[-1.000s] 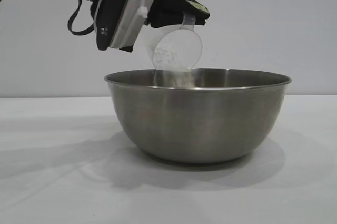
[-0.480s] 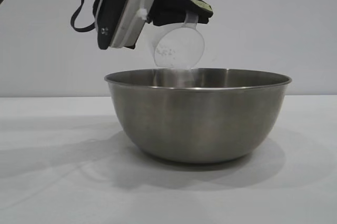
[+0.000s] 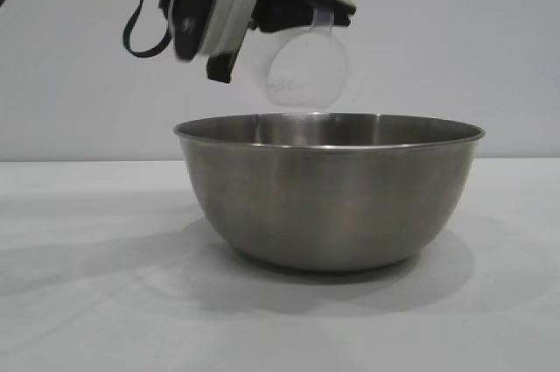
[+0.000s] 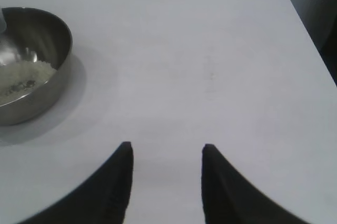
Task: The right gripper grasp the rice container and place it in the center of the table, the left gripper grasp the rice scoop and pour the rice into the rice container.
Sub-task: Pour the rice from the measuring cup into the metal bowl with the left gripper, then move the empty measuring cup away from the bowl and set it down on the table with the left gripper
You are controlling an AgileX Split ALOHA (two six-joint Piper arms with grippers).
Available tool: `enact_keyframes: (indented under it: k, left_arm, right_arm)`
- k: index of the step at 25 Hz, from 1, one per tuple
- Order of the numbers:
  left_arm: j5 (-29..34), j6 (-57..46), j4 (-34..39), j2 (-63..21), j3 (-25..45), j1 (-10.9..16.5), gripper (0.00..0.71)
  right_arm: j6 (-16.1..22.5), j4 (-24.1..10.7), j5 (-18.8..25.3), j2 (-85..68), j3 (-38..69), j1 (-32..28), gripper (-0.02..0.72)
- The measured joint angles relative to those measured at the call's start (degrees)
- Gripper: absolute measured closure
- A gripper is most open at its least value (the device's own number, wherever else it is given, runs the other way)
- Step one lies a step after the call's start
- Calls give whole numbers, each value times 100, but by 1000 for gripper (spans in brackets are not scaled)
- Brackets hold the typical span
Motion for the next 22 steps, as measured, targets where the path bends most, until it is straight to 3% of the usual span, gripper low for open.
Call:
enact_keyframes:
  k: [6, 11, 16, 20, 22]
  left_arm:
    - [-20, -1418, -1869, 0, 93, 0, 710]
    - [-167, -2486, -3339, -21, 850, 38, 710]
    - [-499, -4199, -3591, -21, 1666, 668, 710]
    - [-588, -4627, -3386, 74, 1992, 1296, 710]
    - [-601, -4718, -3297, 241, 2069, 1424, 710]
  right_arm:
    - [0, 0, 0, 0, 0, 0, 441]
    - [0, 0, 0, 0, 0, 0, 441]
    - [0, 0, 0, 0, 0, 0, 441]
    - [0, 0, 0, 0, 0, 0, 441]
    - [0, 0, 0, 0, 0, 0, 441]
